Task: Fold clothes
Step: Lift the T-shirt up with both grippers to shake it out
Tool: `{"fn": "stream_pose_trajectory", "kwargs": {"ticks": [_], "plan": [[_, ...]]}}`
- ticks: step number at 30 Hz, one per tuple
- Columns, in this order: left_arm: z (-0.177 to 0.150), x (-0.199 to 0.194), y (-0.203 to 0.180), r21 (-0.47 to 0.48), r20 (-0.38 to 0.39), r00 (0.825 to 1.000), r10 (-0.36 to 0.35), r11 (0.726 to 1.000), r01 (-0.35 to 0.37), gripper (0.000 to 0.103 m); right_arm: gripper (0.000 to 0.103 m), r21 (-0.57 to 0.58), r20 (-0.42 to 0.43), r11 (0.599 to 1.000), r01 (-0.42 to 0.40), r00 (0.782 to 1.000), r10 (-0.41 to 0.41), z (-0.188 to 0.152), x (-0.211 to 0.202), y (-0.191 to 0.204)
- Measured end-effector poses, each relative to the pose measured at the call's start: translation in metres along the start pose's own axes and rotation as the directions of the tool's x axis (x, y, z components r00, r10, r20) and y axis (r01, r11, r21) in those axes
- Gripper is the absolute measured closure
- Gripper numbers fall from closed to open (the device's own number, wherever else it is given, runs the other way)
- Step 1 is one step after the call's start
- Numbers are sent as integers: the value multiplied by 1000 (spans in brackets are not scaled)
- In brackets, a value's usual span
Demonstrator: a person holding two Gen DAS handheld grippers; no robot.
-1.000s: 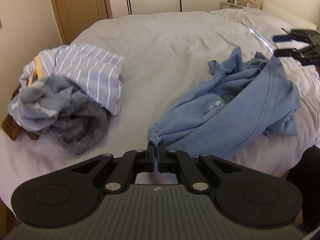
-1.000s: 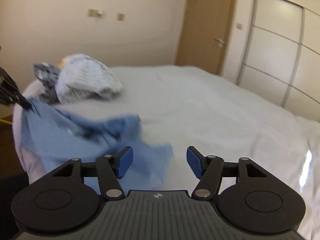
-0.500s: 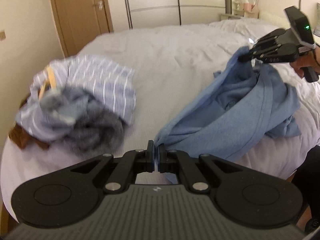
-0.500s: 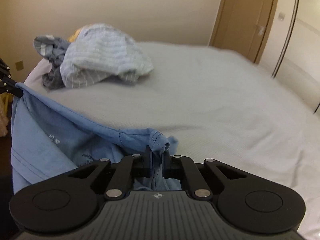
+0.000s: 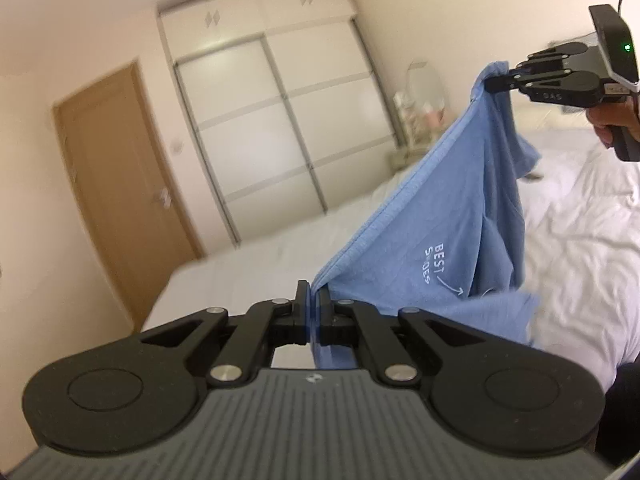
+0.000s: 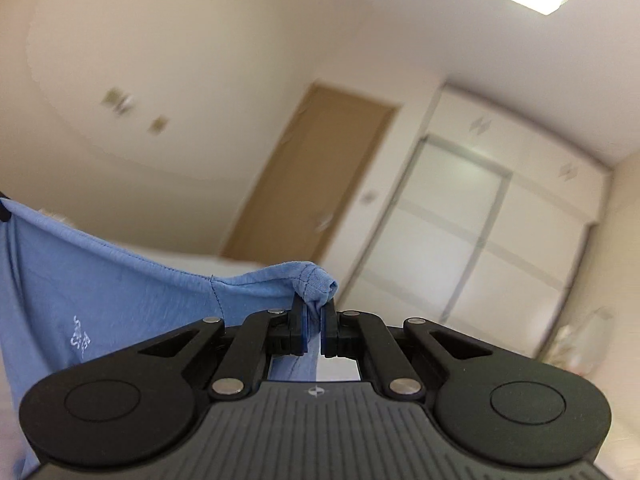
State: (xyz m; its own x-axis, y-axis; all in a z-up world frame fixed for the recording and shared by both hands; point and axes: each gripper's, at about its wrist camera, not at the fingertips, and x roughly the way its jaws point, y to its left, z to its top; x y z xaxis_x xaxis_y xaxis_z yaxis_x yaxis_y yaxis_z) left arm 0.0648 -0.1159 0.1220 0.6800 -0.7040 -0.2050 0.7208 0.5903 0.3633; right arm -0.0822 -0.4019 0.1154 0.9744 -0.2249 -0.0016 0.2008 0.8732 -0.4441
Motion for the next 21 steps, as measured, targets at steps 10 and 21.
{"fn": "stream_pose_trajectory", "kwargs": {"ticks": [10,21], "plan": [[41,-3,-33,52,104,989,-103,994,98,102,102,25,104,974,224,969,-226,32,-66,-61],[106,-44,-29,92,286,957,-52,995,26,103,102,55,269,928,369,890,-369,84,-110,-93]]}}
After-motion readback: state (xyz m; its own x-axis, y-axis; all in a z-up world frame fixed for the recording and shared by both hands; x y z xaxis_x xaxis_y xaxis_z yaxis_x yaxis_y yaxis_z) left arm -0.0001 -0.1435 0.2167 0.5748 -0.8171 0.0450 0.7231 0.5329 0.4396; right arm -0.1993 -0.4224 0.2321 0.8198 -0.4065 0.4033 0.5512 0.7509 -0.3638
